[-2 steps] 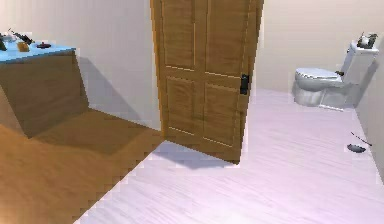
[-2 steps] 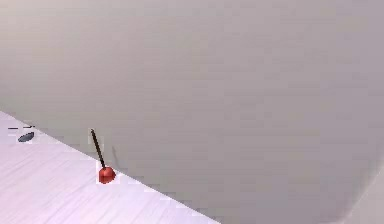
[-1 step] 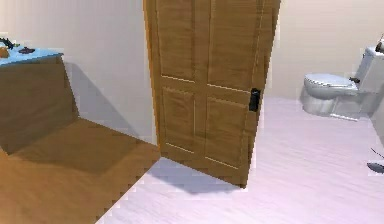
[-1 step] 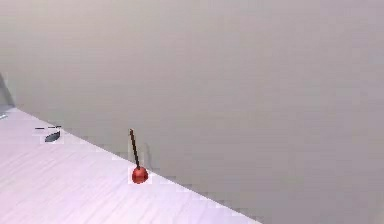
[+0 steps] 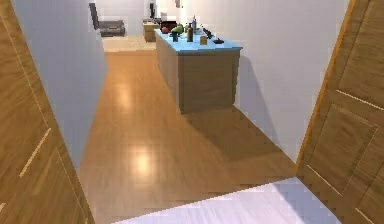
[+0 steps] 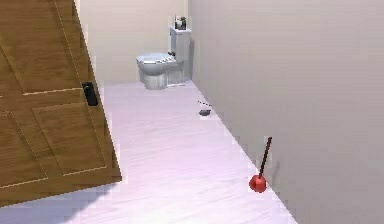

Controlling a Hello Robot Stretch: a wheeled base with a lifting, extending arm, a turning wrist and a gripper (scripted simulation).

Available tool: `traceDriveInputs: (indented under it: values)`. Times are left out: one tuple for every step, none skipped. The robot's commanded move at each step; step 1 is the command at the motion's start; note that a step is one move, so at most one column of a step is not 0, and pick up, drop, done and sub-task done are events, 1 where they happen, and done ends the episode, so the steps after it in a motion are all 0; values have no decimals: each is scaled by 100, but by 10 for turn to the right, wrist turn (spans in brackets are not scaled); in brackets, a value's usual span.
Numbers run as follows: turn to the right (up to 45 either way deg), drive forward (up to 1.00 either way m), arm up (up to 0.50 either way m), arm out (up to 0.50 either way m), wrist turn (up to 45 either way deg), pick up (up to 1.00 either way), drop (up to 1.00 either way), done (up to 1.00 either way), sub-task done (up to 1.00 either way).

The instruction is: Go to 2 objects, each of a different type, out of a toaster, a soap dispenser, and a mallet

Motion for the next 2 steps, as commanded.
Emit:
traceDriveInputs:
  values:
    - [-150, 0, 0, 0, 0, 0, 0, 0, 0]
    - [0, 100, 0, 0, 0, 0, 0, 0, 0]
